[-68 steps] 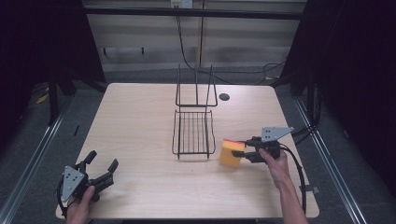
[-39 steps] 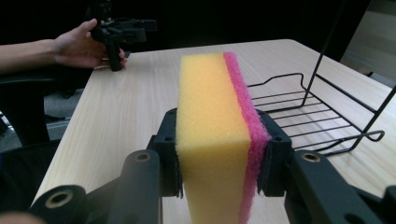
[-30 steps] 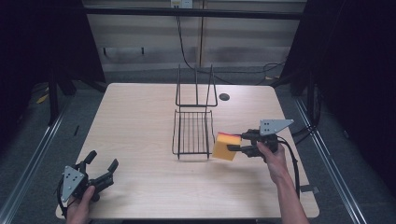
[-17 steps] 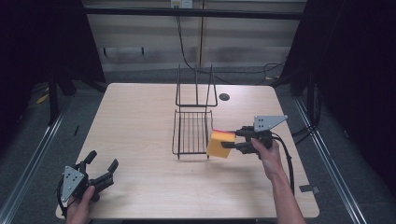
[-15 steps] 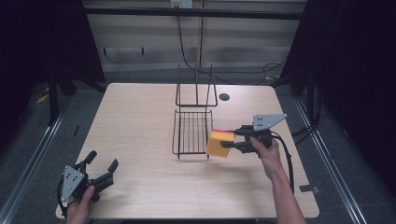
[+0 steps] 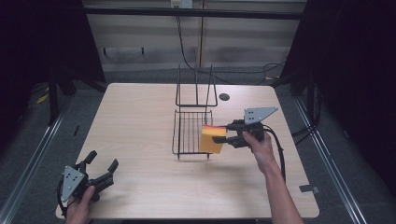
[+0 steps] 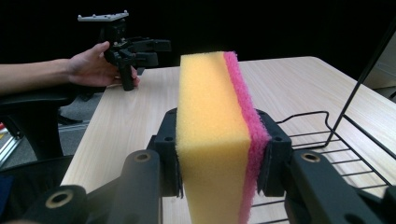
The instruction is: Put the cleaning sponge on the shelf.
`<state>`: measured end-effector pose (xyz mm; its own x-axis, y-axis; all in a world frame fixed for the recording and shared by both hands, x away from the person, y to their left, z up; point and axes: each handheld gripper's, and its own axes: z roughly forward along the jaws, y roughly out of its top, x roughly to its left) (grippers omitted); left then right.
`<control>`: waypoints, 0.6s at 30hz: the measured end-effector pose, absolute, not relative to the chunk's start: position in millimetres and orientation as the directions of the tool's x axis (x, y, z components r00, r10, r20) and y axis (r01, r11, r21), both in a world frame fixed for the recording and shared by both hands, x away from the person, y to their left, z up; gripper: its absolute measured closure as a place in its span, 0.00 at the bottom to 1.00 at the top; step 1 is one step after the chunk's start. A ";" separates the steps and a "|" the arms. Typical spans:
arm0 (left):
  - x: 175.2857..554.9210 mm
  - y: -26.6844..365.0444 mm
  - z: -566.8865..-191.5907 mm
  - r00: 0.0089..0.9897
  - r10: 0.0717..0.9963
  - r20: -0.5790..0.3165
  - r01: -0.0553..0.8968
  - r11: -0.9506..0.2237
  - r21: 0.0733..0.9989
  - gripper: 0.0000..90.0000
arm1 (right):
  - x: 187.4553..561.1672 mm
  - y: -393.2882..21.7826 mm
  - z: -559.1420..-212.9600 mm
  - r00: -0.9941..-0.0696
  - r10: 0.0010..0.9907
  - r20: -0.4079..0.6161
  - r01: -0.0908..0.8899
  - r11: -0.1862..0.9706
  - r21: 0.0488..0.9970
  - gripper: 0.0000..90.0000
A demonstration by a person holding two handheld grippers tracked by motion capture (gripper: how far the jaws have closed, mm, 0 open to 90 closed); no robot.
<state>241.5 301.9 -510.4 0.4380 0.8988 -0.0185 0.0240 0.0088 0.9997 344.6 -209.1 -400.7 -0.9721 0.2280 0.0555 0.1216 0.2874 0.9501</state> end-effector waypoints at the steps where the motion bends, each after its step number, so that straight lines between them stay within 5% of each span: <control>1: 241.5 302.0 -510.4 0.438 0.899 -0.017 0.025 0.007 1.000 0.17 | 344.6 -209.1 -400.7 -0.972 0.228 0.055 0.122 0.287 0.950 0.67; 18: 241.5 302.1 -510.5 0.440 0.898 -0.017 0.024 0.007 1.000 0.17 | 360.0 -185.9 -396.8 -0.978 0.199 0.062 0.117 0.282 0.952 0.67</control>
<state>241.5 302.1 -510.5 0.4397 0.8980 -0.0165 0.0238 0.0067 0.9997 360.0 -185.9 -396.8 -0.9781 0.1989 0.0617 0.1173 0.2816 0.9523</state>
